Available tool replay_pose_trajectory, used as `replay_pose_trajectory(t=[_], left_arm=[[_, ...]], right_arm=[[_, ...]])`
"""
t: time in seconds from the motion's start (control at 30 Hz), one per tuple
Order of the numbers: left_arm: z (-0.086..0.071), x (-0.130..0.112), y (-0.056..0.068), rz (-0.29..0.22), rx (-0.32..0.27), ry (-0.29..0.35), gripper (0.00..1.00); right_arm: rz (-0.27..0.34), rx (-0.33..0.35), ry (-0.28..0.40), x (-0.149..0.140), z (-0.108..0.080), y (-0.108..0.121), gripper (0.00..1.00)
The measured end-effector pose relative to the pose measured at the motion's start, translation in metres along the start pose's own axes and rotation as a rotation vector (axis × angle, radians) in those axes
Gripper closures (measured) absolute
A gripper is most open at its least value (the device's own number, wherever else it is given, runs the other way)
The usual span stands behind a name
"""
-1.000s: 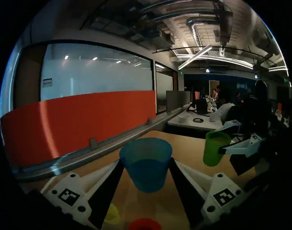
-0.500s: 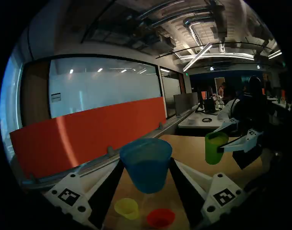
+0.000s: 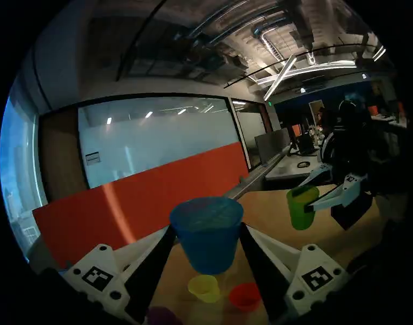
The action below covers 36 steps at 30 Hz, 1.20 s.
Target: Pour water
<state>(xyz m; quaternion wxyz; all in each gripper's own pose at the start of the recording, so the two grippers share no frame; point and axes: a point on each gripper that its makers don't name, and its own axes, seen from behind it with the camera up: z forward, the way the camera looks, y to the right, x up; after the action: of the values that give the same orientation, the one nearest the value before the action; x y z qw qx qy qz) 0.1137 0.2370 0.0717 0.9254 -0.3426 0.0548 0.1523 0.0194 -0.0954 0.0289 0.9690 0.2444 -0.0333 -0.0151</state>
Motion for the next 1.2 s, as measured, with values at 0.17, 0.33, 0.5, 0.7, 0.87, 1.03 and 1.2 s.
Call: replay_pose_trajectory(t=[0.17, 0.33, 0.5, 0.7, 0.87, 1.03, 1.2], left_arm=[[-0.013, 0.003, -0.003, 0.006, 0.018, 0.011, 0.16], [-0.023, 0.004, -0.011, 0.033, 0.043, 0.013, 0.16], [-0.033, 0.006, -0.014, 0.058, 0.058, 0.017, 0.16], [-0.042, 0.011, -0.020, 0.081, 0.074, 0.022, 0.16], [-0.049, 0.020, -0.024, 0.111, 0.093, 0.037, 0.16], [-0.057, 0.028, -0.028, 0.151, 0.109, 0.050, 0.15], [-0.064, 0.033, -0.030, 0.198, 0.125, 0.058, 0.16]], right_arm=[[0.000, 0.041, -0.004, -0.001, 0.009, -0.012, 0.07], [-0.002, 0.077, -0.005, 0.000, 0.016, -0.023, 0.07], [-0.002, 0.114, -0.004, 0.001, 0.023, -0.035, 0.07], [-0.010, 0.156, -0.006, 0.002, 0.032, -0.049, 0.07], [-0.016, 0.193, -0.009, 0.003, 0.040, -0.063, 0.07], [-0.015, 0.238, -0.014, 0.000, 0.044, -0.075, 0.07], [-0.007, 0.277, -0.021, -0.006, 0.049, -0.085, 0.07]])
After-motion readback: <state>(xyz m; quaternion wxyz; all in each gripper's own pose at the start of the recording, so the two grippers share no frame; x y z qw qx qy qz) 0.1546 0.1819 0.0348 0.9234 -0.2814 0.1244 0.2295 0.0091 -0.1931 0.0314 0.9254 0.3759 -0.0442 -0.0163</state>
